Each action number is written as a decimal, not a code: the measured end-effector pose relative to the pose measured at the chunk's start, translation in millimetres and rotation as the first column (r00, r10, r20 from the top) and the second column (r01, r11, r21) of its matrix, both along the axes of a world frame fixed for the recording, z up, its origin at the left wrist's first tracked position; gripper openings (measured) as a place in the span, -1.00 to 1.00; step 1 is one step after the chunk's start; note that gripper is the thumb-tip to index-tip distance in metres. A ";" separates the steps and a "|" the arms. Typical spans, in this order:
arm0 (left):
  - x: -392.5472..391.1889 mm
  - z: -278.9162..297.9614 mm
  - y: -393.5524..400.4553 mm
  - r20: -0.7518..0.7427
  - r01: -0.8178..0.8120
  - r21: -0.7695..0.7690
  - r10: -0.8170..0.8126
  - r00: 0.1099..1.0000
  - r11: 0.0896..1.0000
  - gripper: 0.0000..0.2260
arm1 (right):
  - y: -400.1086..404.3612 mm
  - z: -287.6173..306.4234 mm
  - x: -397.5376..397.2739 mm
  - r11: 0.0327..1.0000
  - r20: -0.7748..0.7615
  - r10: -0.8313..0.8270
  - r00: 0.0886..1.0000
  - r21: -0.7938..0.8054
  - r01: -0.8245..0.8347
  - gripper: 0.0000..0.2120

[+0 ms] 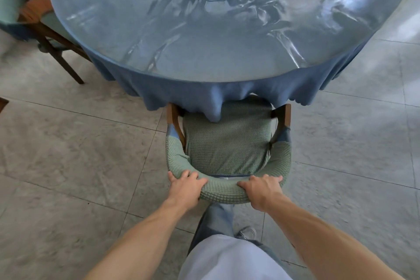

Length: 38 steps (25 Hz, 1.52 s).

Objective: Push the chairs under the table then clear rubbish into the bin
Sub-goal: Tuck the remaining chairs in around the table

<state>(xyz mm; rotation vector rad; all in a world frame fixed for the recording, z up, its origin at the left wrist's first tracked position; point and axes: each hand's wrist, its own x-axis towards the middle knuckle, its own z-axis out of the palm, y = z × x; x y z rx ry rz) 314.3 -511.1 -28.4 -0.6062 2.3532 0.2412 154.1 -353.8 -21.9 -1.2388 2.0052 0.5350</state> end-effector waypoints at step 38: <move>-226.1 14.0 -136.1 0.353 0.033 0.221 -0.111 0.929 0.975 -0.34 | -91.3 20.0 -188.6 0.932 0.155 -0.258 0.954 -0.220 0.288 -0.51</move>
